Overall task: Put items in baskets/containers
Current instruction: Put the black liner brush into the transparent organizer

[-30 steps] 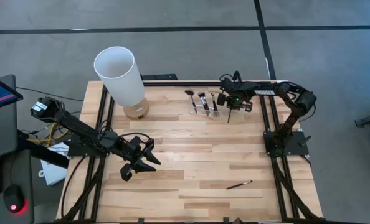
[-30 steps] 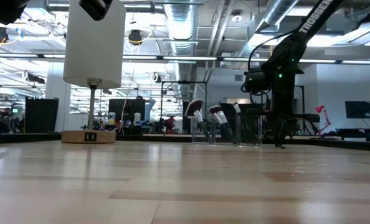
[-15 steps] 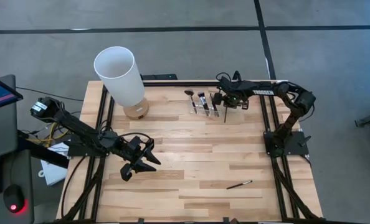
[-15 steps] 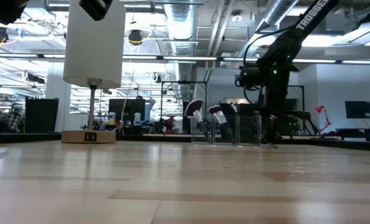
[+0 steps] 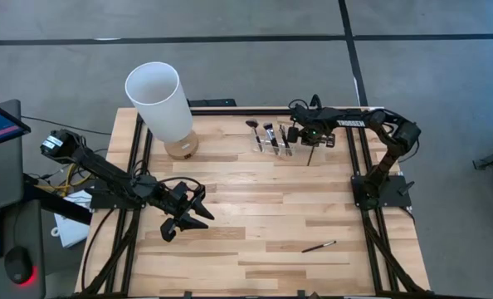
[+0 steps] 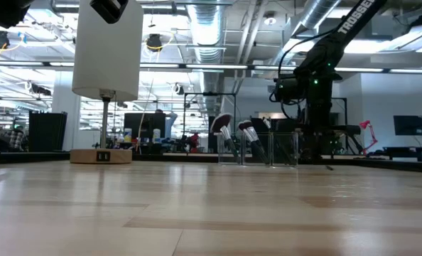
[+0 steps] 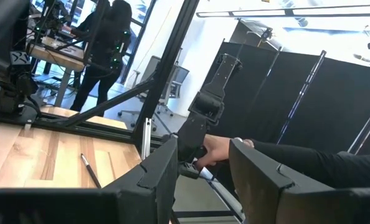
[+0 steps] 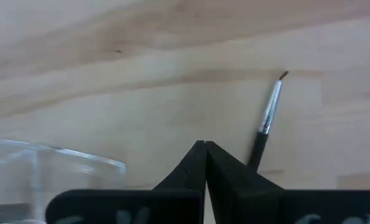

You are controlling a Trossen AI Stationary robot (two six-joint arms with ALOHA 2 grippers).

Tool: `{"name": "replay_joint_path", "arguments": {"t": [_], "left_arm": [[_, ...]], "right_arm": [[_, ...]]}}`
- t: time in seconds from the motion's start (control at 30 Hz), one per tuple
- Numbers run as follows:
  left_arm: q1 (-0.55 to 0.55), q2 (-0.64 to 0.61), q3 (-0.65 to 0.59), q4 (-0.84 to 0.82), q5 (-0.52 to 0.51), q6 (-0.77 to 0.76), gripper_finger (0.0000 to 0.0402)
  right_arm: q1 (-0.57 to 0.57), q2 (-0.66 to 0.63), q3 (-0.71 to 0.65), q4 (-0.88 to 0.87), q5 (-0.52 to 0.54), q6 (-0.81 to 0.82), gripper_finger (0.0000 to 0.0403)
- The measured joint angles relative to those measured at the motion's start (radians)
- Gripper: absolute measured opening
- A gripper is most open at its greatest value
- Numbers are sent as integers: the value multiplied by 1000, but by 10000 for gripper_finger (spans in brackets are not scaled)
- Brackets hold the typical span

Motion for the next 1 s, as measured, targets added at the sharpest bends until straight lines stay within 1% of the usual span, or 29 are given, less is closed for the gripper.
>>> {"name": "replay_joint_path", "arguments": {"t": [0.17,0.27,0.33,0.37,0.43,0.5,0.63,0.73,0.83,1.0], "left_arm": [[0,0,0,-1,0,0,143],[0,0,0,-4,0,0,143],[0,0,0,-4,0,0,143],[0,0,0,-4,0,0,143],[0,0,0,-4,0,0,143],[0,0,0,-4,0,0,143],[0,0,0,-4,0,-1,143],[0,0,0,-4,1,-5,143],[0,0,0,-4,1,-11,143],[0,0,0,-7,1,-11,143]], "right_arm": [[-7,-20,0,-137,9,-20,1],[4,-75,0,-237,50,-18,7],[13,-124,-3,-300,85,9,18],[17,-148,-11,-312,90,31,27],[16,-187,-39,-303,67,54,49],[12,-213,-57,-300,61,69,79],[13,-237,-105,-284,71,134,142],[12,-236,-163,-209,44,175,171],[-5,-225,-203,-151,9,176,173],[-33,-224,-208,-152,8,174,139]]}}
